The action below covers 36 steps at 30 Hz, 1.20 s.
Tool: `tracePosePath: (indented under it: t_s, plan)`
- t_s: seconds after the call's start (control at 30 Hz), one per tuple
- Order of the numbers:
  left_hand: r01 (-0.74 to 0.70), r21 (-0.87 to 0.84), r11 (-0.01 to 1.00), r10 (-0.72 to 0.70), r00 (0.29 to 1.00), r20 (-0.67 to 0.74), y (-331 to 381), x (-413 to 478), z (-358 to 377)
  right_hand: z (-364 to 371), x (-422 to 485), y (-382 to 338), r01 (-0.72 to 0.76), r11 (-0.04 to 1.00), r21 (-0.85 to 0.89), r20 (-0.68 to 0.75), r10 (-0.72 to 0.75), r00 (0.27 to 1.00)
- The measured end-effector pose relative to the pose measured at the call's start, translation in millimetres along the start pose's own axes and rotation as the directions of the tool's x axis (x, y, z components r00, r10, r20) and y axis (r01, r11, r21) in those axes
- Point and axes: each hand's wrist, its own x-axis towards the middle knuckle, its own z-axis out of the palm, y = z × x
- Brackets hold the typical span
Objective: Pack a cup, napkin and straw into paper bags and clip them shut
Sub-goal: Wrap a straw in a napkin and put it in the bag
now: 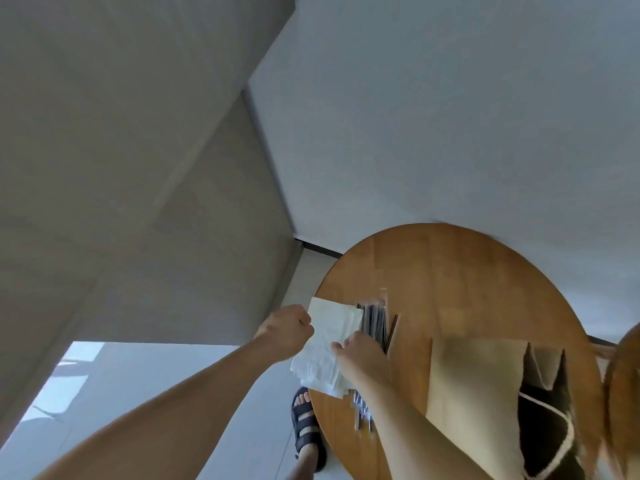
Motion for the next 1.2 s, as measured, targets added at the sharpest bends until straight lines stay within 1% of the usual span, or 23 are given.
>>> tracePosePath:
  t_s: [0.1, 0.17, 0.2, 0.33, 0.4, 0.47, 0.57, 0.67, 0.7, 0.77, 0.87, 1.07, 1.2]
  plan:
    - [-0.004, -0.001, 1.0, 0.004, 1.0, -0.015, -12.2, 8.8, 8.3, 16.9, 18.8, 0.7, -0.021, 0.999, -0.034, -0.053, 0.019, 0.998]
    - [-0.006, 0.058, 0.998, 0.005, 1.0, 0.01, -17.9, 11.8, 11.4, 23.8, 27.5, -0.3, -0.043, 0.997, -0.068, -0.065, 0.038, 0.997]
    - [0.007, 0.06, 0.998, -0.008, 1.0, 0.007, -20.5, 12.3, 12.7, 26.8, 31.0, -0.5, -0.057, 0.995, -0.081, -0.068, 0.052, 0.996]
    - [0.045, -0.05, 0.998, -0.045, 0.999, -0.003, -25.8, 12.0, 12.9, 34.1, 41.0, 2.8, -0.096, 0.989, -0.11, -0.093, 0.086, 0.992]
    - [0.052, -0.071, 0.996, -0.052, 0.999, 0.006, -26.9, 13.5, 12.7, 34.8, 42.5, 5.4, -0.103, 0.988, -0.118, -0.085, 0.094, 0.992]
    - [0.054, -0.085, 0.995, -0.053, 0.999, 0.005, -27.3, 13.9, 11.8, 33.7, 41.1, 7.0, -0.079, 0.994, -0.073, -0.076, 0.074, 0.994]
    - [0.039, -0.12, 0.992, -0.04, 0.999, -0.011, -29.4, 14.4, 11.6, 29.8, 33.0, 7.0, -0.034, 0.997, 0.067, -0.091, 0.04, 0.995]
    - [0.017, -0.118, 0.993, -0.018, 1.0, -0.01, -27.6, 12.6, 10.4, 28.2, 28.2, 6.7, -0.024, 0.994, 0.109, -0.136, 0.039, 0.99]
    - [0.017, -0.118, 0.993, -0.018, 1.0, -0.007, -26.3, 11.5, 10.3, 28.1, 28.5, 5.7, -0.039, 0.995, 0.094, -0.136, 0.051, 0.989]
    - [0.021, -0.12, 0.993, -0.022, 1.0, -0.007, -24.7, 9.2, 9.8, 30.1, 31.2, 2.3, -0.08, 0.997, 0.004, -0.125, 0.08, 0.989]
    - [0.034, -0.138, 0.99, -0.037, 0.999, -0.022, -27.1, 7.0, 11.3, 34.2, 38.3, -2.2, -0.119, 0.989, -0.083, -0.153, 0.105, 0.983]
    - [0.048, -0.085, 0.995, -0.05, 0.998, -0.025, -38.8, 6.8, 17.7, 38.7, 46.2, -1.3, -0.128, 0.988, -0.088, -0.148, 0.114, 0.982]
    - [0.059, -0.116, 0.992, -0.062, 0.998, -0.025, -38.5, 7.9, 20.3, 38.6, 48.1, 3.8, -0.099, 0.994, -0.034, -0.122, 0.095, 0.988]
